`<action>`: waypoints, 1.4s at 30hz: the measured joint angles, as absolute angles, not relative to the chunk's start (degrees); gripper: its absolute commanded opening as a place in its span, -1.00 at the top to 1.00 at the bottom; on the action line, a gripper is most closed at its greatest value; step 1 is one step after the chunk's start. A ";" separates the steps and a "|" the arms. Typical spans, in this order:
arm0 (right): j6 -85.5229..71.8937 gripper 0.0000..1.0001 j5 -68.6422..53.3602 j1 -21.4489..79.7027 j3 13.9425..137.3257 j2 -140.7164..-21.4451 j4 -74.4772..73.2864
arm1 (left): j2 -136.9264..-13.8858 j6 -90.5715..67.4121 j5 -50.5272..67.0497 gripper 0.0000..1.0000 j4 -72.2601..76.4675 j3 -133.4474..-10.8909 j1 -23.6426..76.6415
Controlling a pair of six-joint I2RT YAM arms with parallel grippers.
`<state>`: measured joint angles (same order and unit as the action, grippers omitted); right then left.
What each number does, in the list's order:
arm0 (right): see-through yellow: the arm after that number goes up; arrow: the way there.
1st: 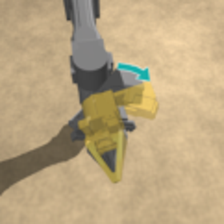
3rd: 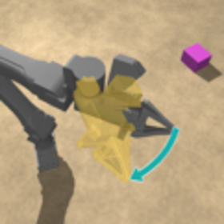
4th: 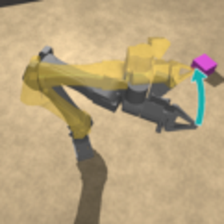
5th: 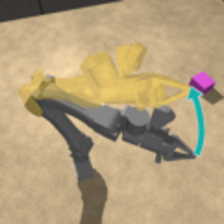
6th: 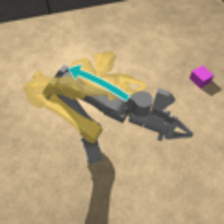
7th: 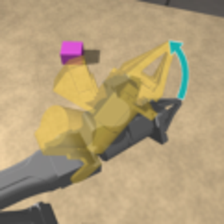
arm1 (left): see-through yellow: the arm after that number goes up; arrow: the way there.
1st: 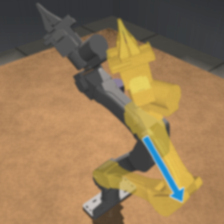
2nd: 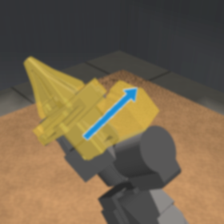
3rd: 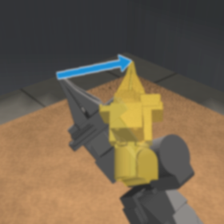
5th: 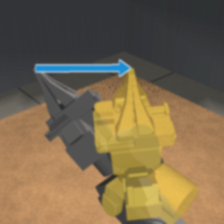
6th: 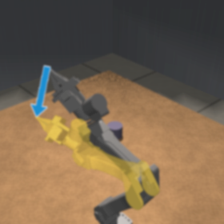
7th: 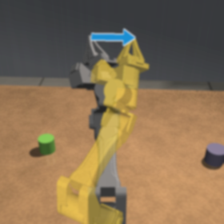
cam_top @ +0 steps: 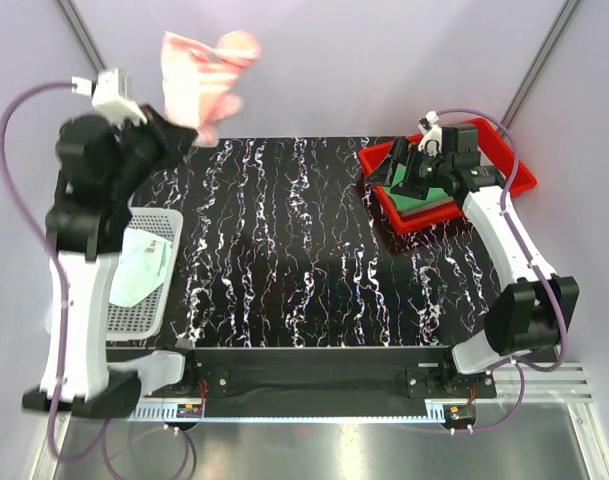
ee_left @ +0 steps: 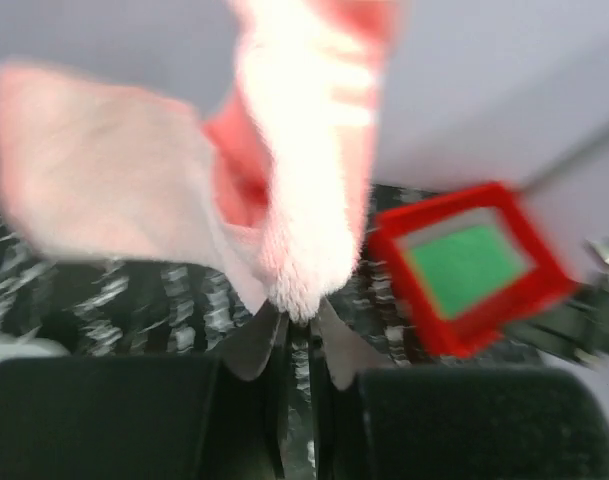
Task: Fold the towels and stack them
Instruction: Move the towel to the center of the board, then flatten out the crumpled towel
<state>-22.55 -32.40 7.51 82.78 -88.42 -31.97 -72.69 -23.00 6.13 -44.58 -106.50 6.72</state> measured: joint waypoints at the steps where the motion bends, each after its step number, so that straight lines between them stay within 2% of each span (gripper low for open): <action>1: -22.55 -0.99 -32.40 7.51 82.37 -87.46 -31.79 | -69.04 -24.14 9.15 0.76 -41.91 -102.74 7.99; 5: -22.55 -0.99 -32.38 7.51 79.81 -83.11 -31.31 | -56.62 -29.12 17.93 0.67 -28.64 -79.70 13.63; 8: -22.37 -1.00 -32.16 7.57 77.06 -80.97 -30.81 | -55.90 -31.46 18.46 0.61 -24.91 -62.78 18.22; 10: -22.11 -1.00 -31.27 7.75 74.06 -80.05 -30.81 | -58.87 -32.62 17.23 0.29 -25.21 -52.36 19.57; 12: -21.89 -0.99 -29.02 7.99 70.22 -79.44 -31.16 | -61.65 -33.98 15.42 0.20 -26.41 -42.89 19.64; 15: -21.80 -1.00 -24.69 8.47 64.20 -79.07 -31.35 | -62.61 -34.98 12.27 0.06 -30.52 -35.75 19.64; 19: -22.26 -1.00 -19.09 9.76 58.00 -79.05 -31.51 | -61.49 -34.74 8.43 -0.15 -31.64 -36.53 19.64; 22: -24.08 -0.99 -16.38 11.81 55.53 -79.90 -30.24 | -60.97 -34.02 6.00 -0.17 -30.13 -40.07 19.64; 26: -26.22 -1.00 -12.43 16.69 55.99 -85.12 -27.31 | -66.87 -31.88 5.58 0.06 -26.96 -46.92 19.90; 30: -26.65 -1.00 -8.86 21.10 56.66 -86.72 -26.17 | -78.83 -26.28 5.41 0.16 -21.74 -56.82 25.34; 37: -27.33 -0.99 2.59 19.94 56.38 -75.31 -26.65 | -93.54 -11.35 0.80 0.13 -16.69 -71.81 40.71; 42: -28.53 -0.99 3.53 11.70 55.83 -64.05 -26.81 | -103.24 -0.82 -2.90 0.10 -14.33 -77.73 47.55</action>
<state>-28.53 3.53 11.70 55.83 -64.05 -26.81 -103.24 -0.82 -2.90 -14.33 -77.73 47.55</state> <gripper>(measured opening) 0.994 0.442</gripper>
